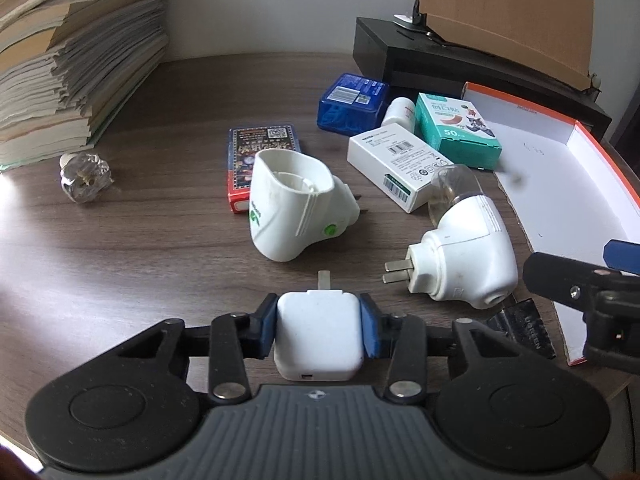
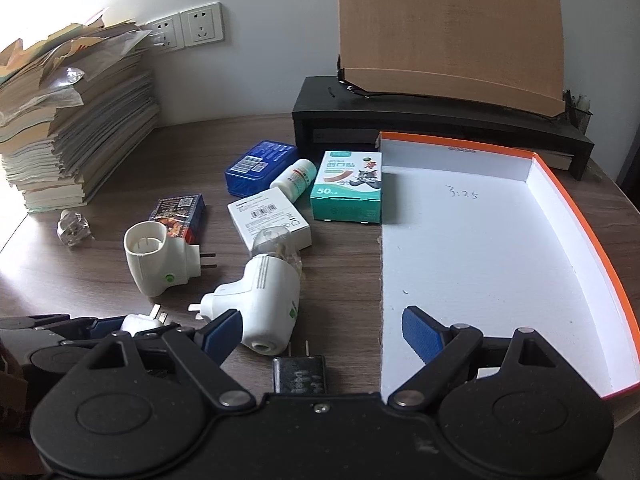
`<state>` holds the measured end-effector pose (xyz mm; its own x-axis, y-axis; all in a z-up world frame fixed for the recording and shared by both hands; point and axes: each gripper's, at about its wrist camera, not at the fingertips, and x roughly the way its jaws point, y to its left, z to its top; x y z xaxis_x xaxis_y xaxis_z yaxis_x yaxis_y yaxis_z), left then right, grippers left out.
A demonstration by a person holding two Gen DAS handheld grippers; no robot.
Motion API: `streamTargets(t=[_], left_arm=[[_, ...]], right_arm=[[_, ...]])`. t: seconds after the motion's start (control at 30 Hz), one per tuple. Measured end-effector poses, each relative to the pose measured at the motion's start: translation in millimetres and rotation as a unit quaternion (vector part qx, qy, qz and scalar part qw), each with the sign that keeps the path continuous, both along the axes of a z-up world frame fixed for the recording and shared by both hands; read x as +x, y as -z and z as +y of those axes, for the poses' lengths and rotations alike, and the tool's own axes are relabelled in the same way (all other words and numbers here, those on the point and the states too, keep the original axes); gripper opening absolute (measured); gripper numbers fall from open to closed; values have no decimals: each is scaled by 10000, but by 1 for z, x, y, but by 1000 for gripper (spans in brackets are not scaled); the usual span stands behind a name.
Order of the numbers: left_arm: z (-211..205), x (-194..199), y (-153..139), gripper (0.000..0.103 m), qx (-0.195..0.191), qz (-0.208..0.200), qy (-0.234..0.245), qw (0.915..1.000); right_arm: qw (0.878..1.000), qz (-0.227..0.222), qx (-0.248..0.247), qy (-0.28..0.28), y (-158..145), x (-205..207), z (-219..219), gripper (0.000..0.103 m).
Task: Organize rigid objects
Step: 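Grasp the white plug-in device with clear bulb using the right tool while the left tool lifts the charger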
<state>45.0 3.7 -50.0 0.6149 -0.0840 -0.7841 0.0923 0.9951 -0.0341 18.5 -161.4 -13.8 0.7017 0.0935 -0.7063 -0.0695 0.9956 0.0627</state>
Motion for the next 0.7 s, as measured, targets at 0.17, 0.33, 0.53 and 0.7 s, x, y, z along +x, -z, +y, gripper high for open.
streamTargets(t=[0.17,0.33,0.53,0.7], left_arm=[[15,-3,-5,42,-70,-48,-207,9997],[26,-5,-9,42,-160,-59,-344,9993],[32,-6,-11,42,-220,-57,-370,9991],[33,-4,-12,42,-247,-88,-357,9990]], right_arm=[[9995,49,191,-255,6,18,9,102],[9956,493,778,-171,18,47,7,102],[9909,896,994,-111,36,69,12,102],[9887,927,1174,-50,42,74,12,86]])
